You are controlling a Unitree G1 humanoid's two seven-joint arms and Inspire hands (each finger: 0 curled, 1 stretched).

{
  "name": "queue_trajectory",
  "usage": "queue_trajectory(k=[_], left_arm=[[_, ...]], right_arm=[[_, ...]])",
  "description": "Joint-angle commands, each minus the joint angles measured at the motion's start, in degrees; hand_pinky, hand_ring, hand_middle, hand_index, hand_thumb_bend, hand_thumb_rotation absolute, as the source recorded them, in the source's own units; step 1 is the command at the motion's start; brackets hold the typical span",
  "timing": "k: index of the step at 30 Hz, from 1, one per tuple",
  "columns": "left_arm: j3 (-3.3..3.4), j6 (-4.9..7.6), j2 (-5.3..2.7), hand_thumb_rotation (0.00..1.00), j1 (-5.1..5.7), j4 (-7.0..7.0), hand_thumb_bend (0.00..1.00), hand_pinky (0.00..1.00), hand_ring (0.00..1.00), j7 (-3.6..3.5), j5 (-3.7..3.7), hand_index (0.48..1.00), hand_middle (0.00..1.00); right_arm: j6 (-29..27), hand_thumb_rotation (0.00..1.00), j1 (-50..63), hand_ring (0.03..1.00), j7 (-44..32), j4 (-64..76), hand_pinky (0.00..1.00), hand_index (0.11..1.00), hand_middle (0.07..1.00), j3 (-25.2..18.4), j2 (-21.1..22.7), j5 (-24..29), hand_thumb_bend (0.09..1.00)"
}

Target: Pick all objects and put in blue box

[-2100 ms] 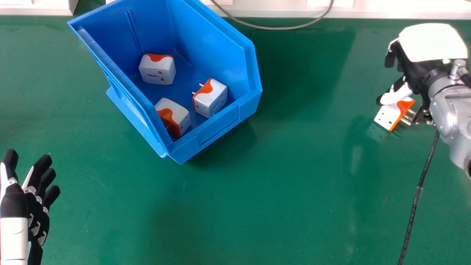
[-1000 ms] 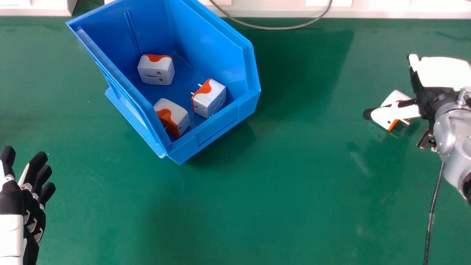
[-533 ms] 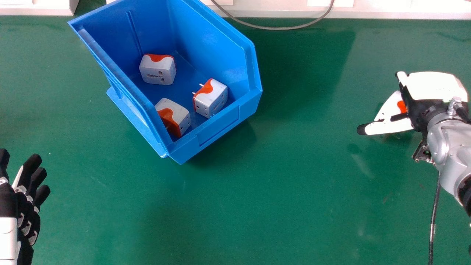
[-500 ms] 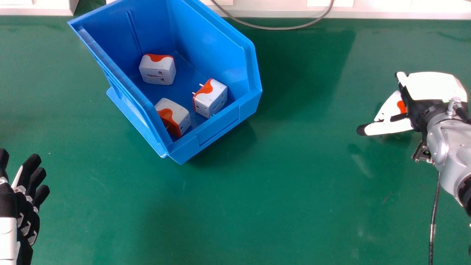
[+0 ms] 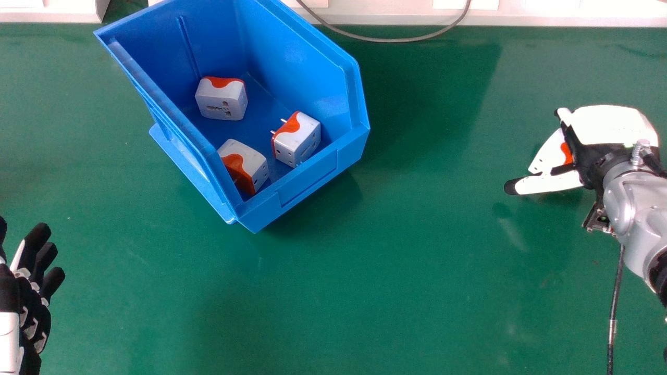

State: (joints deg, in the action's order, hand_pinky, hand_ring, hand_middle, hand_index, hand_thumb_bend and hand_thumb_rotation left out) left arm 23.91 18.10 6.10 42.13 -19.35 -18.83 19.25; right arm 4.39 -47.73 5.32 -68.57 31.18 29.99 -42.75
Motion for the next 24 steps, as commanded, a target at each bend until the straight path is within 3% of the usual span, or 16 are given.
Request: queue_trajectory(k=[1,5,17,20,24], left_arm=[[0.91,0.85,0.44,1.00,0.83,-1.45,0.90,0.98,0.98,-0.34,0.69,1.000,0.98],[1.09,1.06,0.55,1.00,0.93,-1.04,0.90,0.98,0.98,-0.57,0.89,1.000,0.98],[1.54,0.52,0.51,1.00,1.90,-2.28,0.89,0.98,0.98,-1.14,1.25,1.000,0.98],[1.84,0.76,0.69,1.00,1.77,-1.65,0.89,0.98,0.98,-1.39,1.39,1.000,0.98],[1.90,0.69,0.58,1.00,2.13,-2.16,0.89,0.98,0.98,-1.40,1.29,1.000,0.98]], right_arm=[[0.62,0.77,0.12,0.885,0.19,0.35,0.79,0.936,0.933,-0.66,1.67,0.32,0.703],[1.37,0.81,0.09,0.886,-0.22,0.34,0.79,0.936,0.934,-0.34,1.86,-0.16,0.712],[2.51,0.81,0.42,0.882,-1.44,0.54,0.80,0.938,0.929,-0.69,2.23,0.25,0.699],[2.38,0.81,0.33,0.882,-1.34,0.07,0.79,0.938,0.929,-0.80,2.29,0.40,0.690],[2.67,0.80,0.41,0.883,-1.55,0.66,0.79,0.934,0.929,-1.13,2.43,0.69,0.680]])
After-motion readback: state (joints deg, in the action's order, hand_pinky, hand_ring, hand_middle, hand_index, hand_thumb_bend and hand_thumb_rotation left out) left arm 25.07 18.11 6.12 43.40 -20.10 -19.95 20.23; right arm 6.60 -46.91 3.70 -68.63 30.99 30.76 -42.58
